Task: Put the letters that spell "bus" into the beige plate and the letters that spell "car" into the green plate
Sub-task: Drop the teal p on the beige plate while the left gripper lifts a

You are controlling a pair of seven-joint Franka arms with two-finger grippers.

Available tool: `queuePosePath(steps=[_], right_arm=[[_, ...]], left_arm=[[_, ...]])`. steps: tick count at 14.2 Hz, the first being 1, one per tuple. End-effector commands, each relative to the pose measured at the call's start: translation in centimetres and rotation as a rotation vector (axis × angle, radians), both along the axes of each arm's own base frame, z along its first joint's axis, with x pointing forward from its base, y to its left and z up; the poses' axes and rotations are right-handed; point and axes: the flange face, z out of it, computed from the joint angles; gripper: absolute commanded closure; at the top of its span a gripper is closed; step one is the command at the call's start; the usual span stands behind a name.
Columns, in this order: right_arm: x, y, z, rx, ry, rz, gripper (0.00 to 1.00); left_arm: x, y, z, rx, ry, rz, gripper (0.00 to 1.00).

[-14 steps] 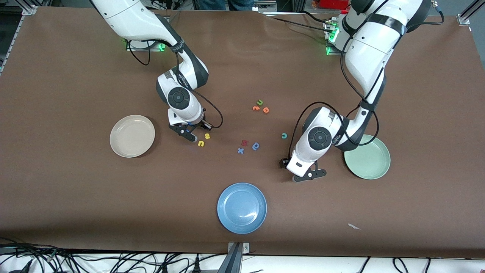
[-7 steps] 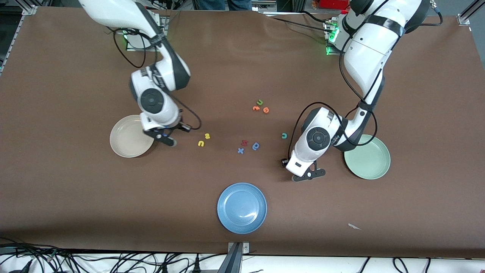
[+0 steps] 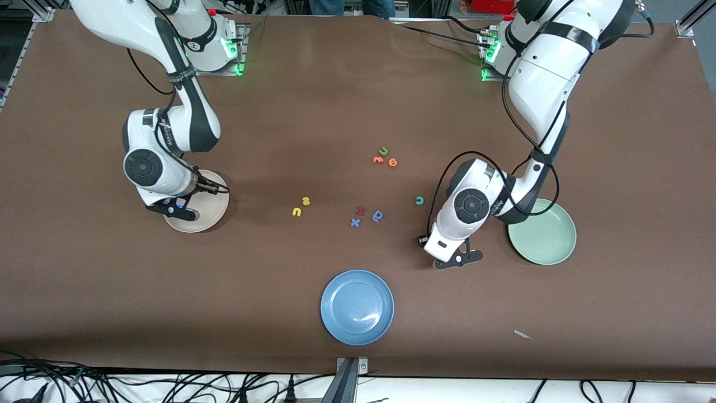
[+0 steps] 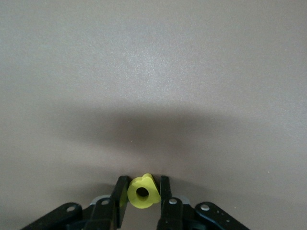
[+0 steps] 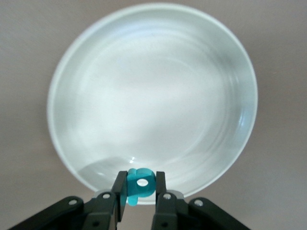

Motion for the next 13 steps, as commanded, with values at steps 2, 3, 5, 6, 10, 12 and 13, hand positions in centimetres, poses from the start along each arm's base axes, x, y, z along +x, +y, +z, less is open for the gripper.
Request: queuePosePath(steps=[2,3,5,6,10,12,13], right_arm=[[-1.3,-1.4,-1.4,0.034,-0.027,0.019,0.00],[-0.8,-1.2,-0.6,0.038,-0.035,0.023,0.00],[0.9,0.0,1.7,0.038,-0.006,0.023,0.00],[1.8,0.8,3.0,0.041,0.007,0.030,0.00],[4.6,7.6,6.6,0.076,-0.030,0.031,0.00],[5.9,10.9,6.0,0.090,-0.003,0.041,0.00],[6.4,12.8,6.0,0.119,-0.003,0.046,0.00]], left_arm=[[0.3,-0.1,-0.9,0.029,-0.013,-0.008,0.79],[0.5,0.2,-0.4,0.031,-0.014,-0.006,0.80],[1.0,1.1,1.1,0.042,-0.012,-0.003,0.83],[1.7,2.9,2.0,0.053,-0.001,-0.015,0.83],[3.2,9.2,5.5,0.076,0.049,-0.118,0.84],[3.4,13.1,7.2,0.080,0.082,-0.184,0.84],[3.0,15.1,7.1,0.082,0.104,-0.211,0.84]])
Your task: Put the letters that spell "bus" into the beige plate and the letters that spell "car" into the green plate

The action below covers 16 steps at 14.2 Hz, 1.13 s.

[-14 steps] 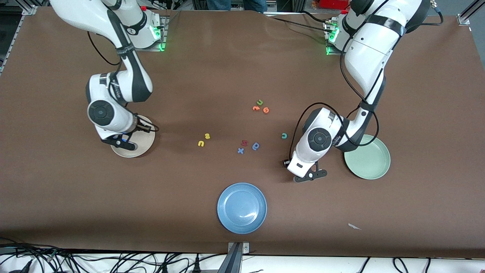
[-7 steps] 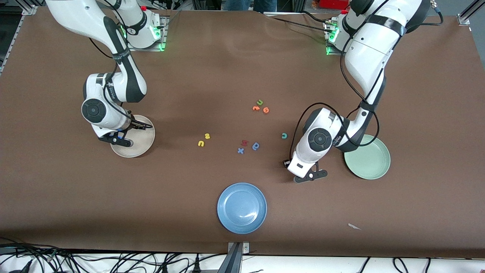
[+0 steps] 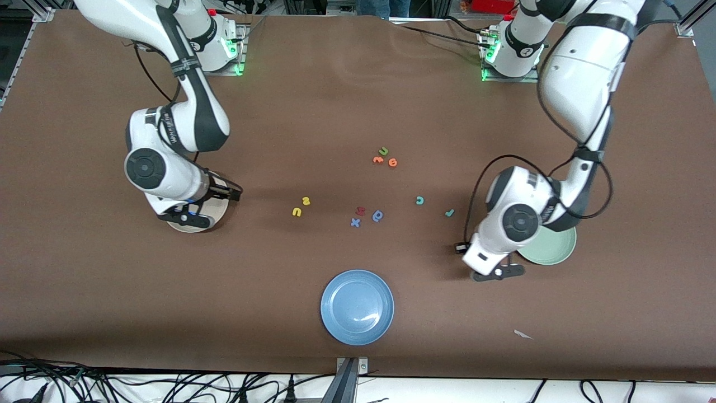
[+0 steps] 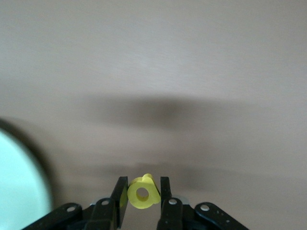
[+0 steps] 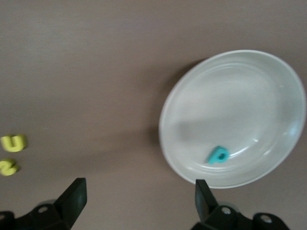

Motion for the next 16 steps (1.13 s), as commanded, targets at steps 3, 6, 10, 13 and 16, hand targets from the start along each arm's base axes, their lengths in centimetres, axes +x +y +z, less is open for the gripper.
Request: queuePosePath(steps=[3,6,10,13,16], right_arm=[[2.1,8.0,-2.3,0.118,-0.002,0.007,0.00],[0.5,12.0,-4.3,0.125,-0.017,0.060,0.01],[-1.8,16.3,-7.1,0.101,-0.042,0.050,0.15],[-2.6,17.1,-9.2,0.096,-0.062,0.062,0.25],[-3.7,16.9,-11.0,0.081,-0.050,0.067,0.31]], left_arm=[[-2.4,9.1,2.2,0.015,0.038,-0.154,0.84],[-5.8,13.2,1.8,0.007,-0.040,-0.184,0.87],[-8.6,15.6,0.1,0.006,-0.081,-0.182,0.84],[-8.5,15.5,0.1,0.005,-0.078,-0.200,0.00],[-7.3,13.6,2.1,0.001,-0.057,-0.203,0.00]])
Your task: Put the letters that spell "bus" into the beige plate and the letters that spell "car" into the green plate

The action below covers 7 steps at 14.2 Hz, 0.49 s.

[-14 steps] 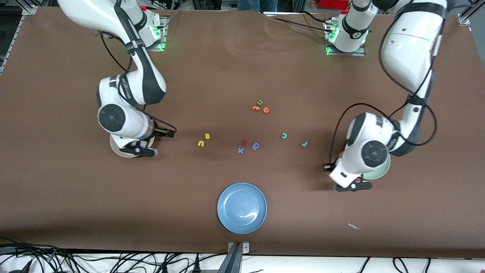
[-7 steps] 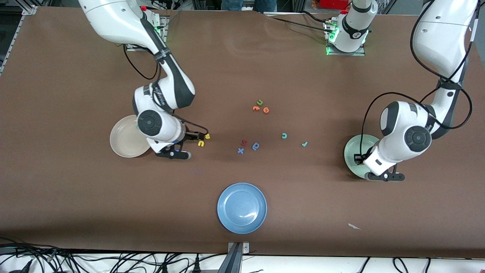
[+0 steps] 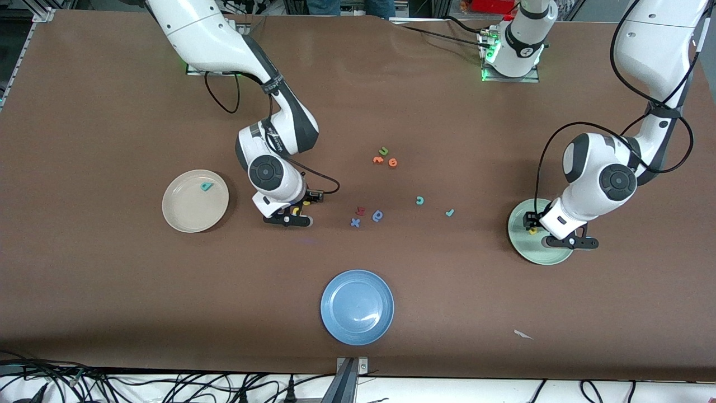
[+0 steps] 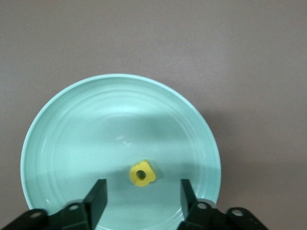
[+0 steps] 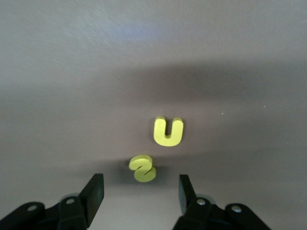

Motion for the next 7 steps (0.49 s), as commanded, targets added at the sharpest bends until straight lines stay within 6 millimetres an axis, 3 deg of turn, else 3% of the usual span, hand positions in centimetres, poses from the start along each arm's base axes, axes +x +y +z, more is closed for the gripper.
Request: queuePosePath(steps=[1,4,7], right_arm=[[-0.4,-0.2,-0.7,-0.006,-0.020,-0.006,0.31],[-0.3,0.0,-0.7,-0.001,-0.032,-0.009,0.49],[-0.4,0.1,-0.7,0.002,-0.038,-0.005,0.76]], left_arm=[[0.4,-3.2,2.5,0.012,0.008,-0.022,0.00],[-0.7,-9.9,1.3,-0.023,0.028,0.084,0.00],[-1.9,-15.8,0.3,-0.036,0.033,0.162,0.00]])
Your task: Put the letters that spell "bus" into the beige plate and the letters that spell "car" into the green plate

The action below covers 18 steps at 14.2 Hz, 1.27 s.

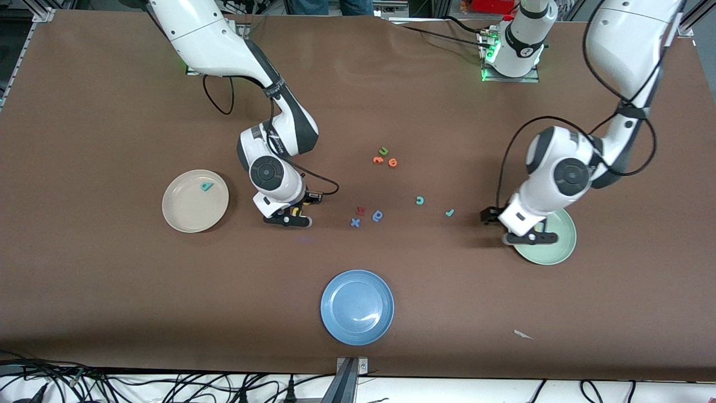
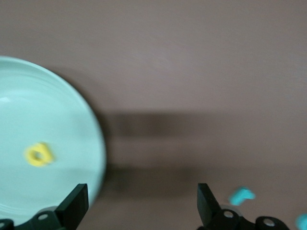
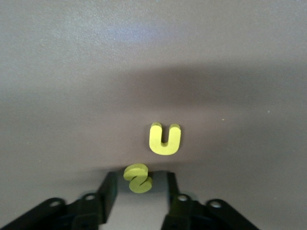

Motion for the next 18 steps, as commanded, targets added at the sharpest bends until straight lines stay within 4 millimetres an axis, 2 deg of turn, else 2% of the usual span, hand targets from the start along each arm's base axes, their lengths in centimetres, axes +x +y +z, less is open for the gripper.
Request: queuePosePath(steps=[1,3,5,7,9,11,13,14,16,18], right_arm=[[-0.3,0.4,0.0,-0.005,-0.013,0.001,0.86],[-0.3,0.5,0.3,-0.002,-0.016,0.003,0.91],[0.2,0.0,1.7,-0.001,-0.020,0.006,0.92],[1.4,-2.6,4.4,-0.030,0.005,0.011,0.91],[2.7,-7.2,5.7,-0.055,0.041,0.104,0.91],[4.0,-13.5,7.5,-0.065,0.079,0.189,0.91],[3.9,-20.4,8.1,-0.064,0.127,0.287,0.91],[3.6,-23.8,7.7,-0.058,0.135,0.334,0.91],[2.5,-28.5,5.4,-0.067,0.132,0.355,0.91],[0.5,-30.9,2.3,-0.087,0.092,0.367,0.91]], left_arm=[[-0.9,-4.1,-1.1,0.002,0.008,0.106,0.01],[-1.5,-7.3,-3.0,-0.009,0.009,0.141,0.02],[-1.4,-9.3,-4.6,-0.014,0.016,0.192,0.03],[-1.1,-10.1,-5.3,-0.017,0.022,0.220,0.04],[-1.0,-9.9,-5.6,-0.013,0.027,0.222,0.07],[-1.3,-9.8,-5.9,-0.007,0.039,0.221,0.12],[-1.6,-9.7,-6.3,-0.003,0.047,0.216,0.19],[-1.7,-9.6,-6.3,-0.002,0.048,0.216,0.22],[-2.1,-9.6,-6.5,0.006,0.061,0.214,0.27],[-2.4,-9.6,-6.7,0.011,0.069,0.215,0.35]])
